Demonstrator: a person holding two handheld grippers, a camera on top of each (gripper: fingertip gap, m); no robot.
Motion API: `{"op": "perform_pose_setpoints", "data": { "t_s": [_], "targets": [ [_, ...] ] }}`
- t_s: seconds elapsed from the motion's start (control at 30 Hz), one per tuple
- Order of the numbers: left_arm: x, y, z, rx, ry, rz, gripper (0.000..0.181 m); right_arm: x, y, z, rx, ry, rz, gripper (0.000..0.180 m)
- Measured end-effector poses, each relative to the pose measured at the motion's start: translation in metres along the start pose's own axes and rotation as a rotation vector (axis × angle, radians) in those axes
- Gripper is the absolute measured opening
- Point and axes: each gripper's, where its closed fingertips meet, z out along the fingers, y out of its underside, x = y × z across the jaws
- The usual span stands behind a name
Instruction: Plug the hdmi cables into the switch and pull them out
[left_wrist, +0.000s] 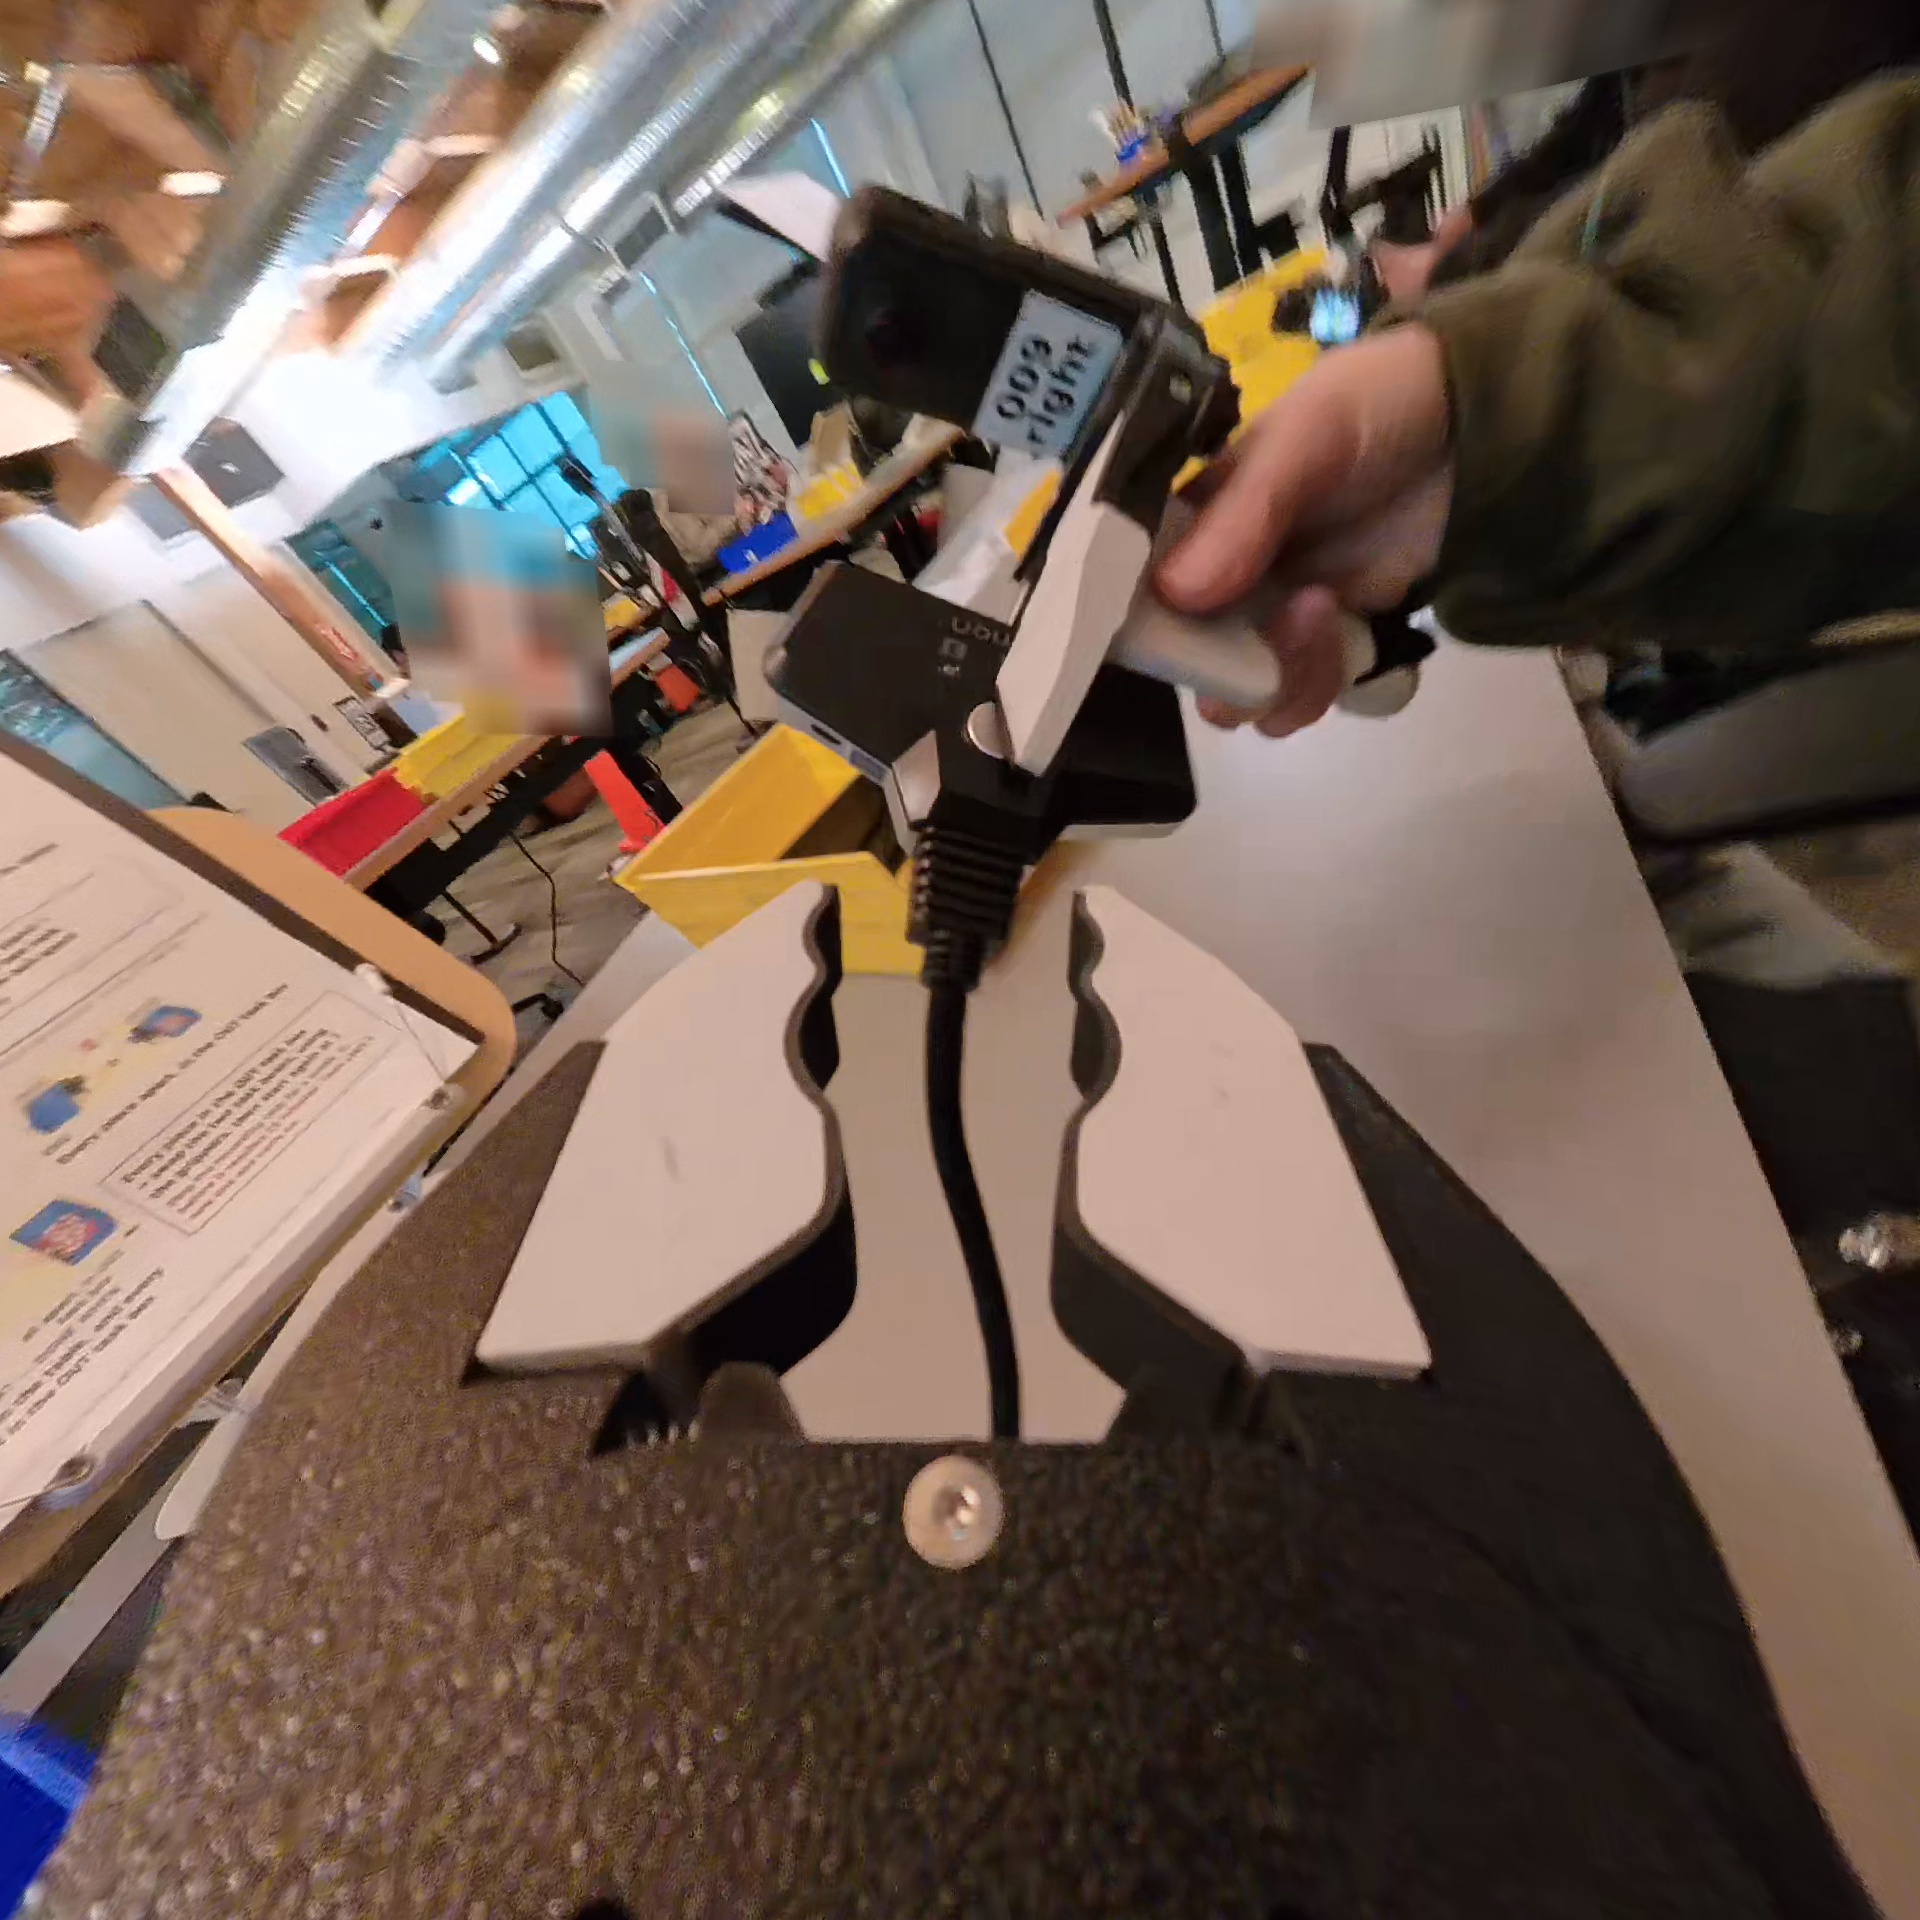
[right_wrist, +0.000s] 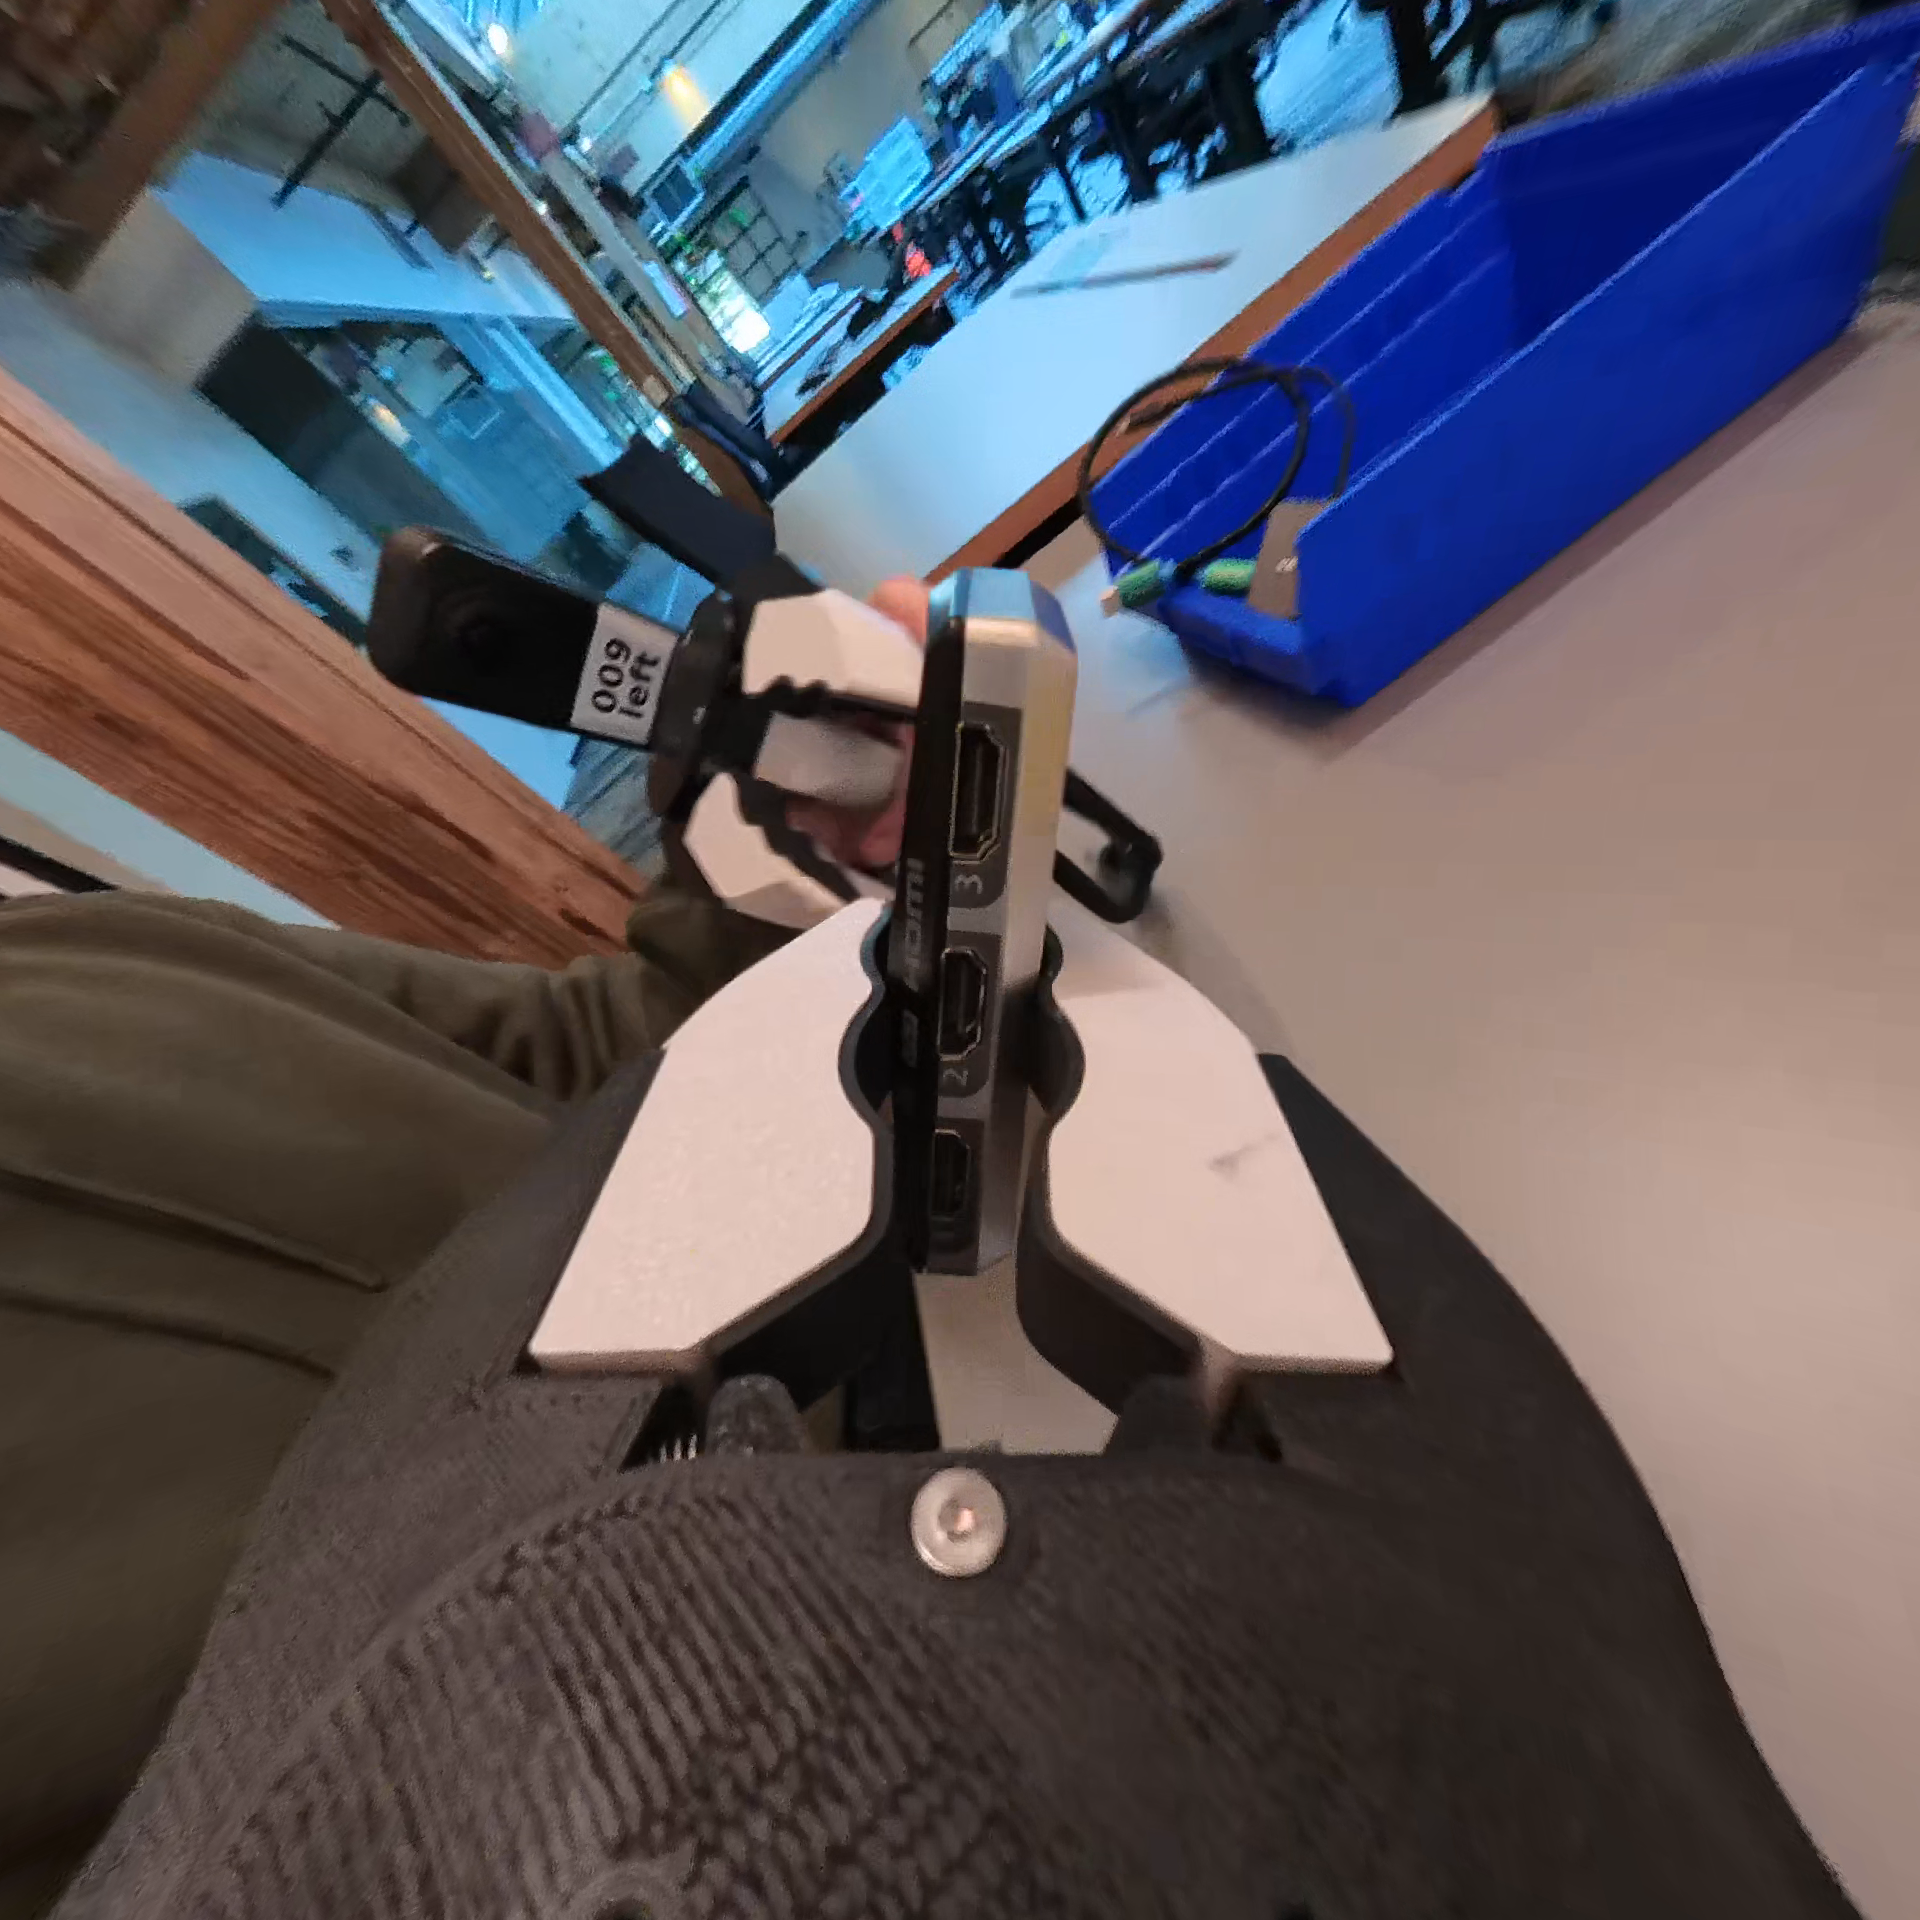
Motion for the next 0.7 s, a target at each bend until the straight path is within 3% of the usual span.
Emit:
{"op": "perform_pose_setpoints", "data": {
  "t_s": [0.2, 0.3, 0.53, 0.7],
  "targets": [
    [-0.034, -0.084, -0.054, 0.287, -0.213, -0.123, 0.040, 0.021, -0.075, -0.070, 0.154, 0.168, -0.152, 0.023],
    [-0.052, -0.102, -0.084, 0.394, -0.310, -0.175, 0.035, 0.030, -0.122, -0.116, 0.239, 0.285, -0.229, 0.022],
    [-0.068, -0.042, -0.063, 0.230, -0.279, -0.273, 0.034, 0.048, -0.226, -0.209, 0.422, 0.485, -0.310, 0.023],
    [-0.062, -0.009, -0.041, 0.129, -0.225, -0.311, 0.034, 0.099, -0.253, -0.258, 0.371, 0.691, -0.280, 0.023]
  ]
}}
